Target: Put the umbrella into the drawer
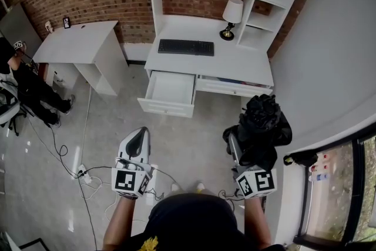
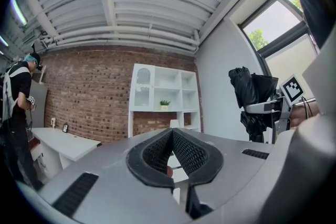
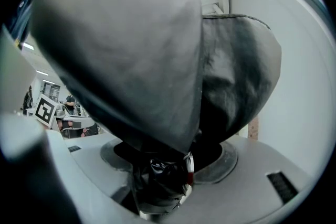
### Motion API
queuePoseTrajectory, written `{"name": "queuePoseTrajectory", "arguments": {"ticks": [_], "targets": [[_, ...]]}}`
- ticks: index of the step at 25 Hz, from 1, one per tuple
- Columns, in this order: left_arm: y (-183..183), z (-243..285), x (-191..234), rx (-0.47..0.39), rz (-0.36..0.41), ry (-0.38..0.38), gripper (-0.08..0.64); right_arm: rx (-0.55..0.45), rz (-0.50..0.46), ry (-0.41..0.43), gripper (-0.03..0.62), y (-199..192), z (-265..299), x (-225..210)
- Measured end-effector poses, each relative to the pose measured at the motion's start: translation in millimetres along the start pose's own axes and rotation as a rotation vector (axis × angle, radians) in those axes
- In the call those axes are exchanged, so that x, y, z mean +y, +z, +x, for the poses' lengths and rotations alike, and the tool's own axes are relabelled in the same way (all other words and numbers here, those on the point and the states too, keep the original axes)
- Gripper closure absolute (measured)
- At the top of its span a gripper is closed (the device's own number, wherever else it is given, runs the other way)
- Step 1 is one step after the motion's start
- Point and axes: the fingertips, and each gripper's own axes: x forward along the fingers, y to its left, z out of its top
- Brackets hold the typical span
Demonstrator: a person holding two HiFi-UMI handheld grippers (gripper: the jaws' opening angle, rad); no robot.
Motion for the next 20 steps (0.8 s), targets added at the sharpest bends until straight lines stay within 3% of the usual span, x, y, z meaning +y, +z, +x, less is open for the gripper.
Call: {"name": "queuePoseTrajectory", "arguments": {"ticks": [12,20], "targets": [[-6.0,-26.9,49.2,0.010,-0.026,0.047,0.545,0.043,0.024,0.009,0.331,-11.2,13.4,28.9],[-14.4,-29.6,65.8,0.002,-0.032,0.006,0.545,0.048,0.036,-0.006,0.330,-14.5,19.6,54.7]]}}
